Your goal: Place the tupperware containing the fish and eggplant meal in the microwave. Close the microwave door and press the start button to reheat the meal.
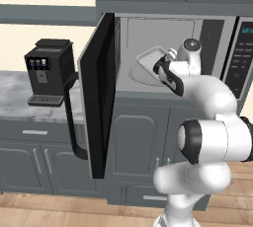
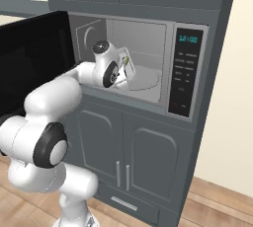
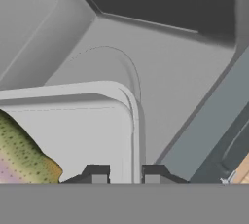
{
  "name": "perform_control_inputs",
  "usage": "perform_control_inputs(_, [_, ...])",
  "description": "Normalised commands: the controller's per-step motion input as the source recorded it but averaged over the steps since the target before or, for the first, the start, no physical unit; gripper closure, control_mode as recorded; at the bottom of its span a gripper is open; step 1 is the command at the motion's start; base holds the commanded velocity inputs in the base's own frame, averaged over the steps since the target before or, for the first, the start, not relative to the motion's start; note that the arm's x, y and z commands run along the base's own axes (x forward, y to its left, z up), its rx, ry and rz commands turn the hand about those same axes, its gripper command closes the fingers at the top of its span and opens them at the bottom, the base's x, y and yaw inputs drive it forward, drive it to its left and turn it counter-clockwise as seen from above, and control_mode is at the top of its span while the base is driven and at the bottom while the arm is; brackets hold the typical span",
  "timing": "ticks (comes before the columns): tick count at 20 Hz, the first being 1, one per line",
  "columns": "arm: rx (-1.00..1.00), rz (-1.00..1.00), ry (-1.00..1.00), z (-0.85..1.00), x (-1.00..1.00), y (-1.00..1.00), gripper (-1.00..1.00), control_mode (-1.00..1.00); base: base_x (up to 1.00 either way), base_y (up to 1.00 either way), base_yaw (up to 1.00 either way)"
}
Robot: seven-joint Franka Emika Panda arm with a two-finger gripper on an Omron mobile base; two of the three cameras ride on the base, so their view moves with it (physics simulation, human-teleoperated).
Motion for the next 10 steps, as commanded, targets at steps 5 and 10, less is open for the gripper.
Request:
perform_control_inputs(5, [0.00, 0.00, 0.00, -0.38, 0.41, -0.20, 1.00, -1.00, 0.00, 0.00, 0.00])
perform_control_inputs(10, [0.00, 0.00, 0.00, -0.21, 0.51, -0.20, 1.00, -1.00, 0.00, 0.00, 0.00])
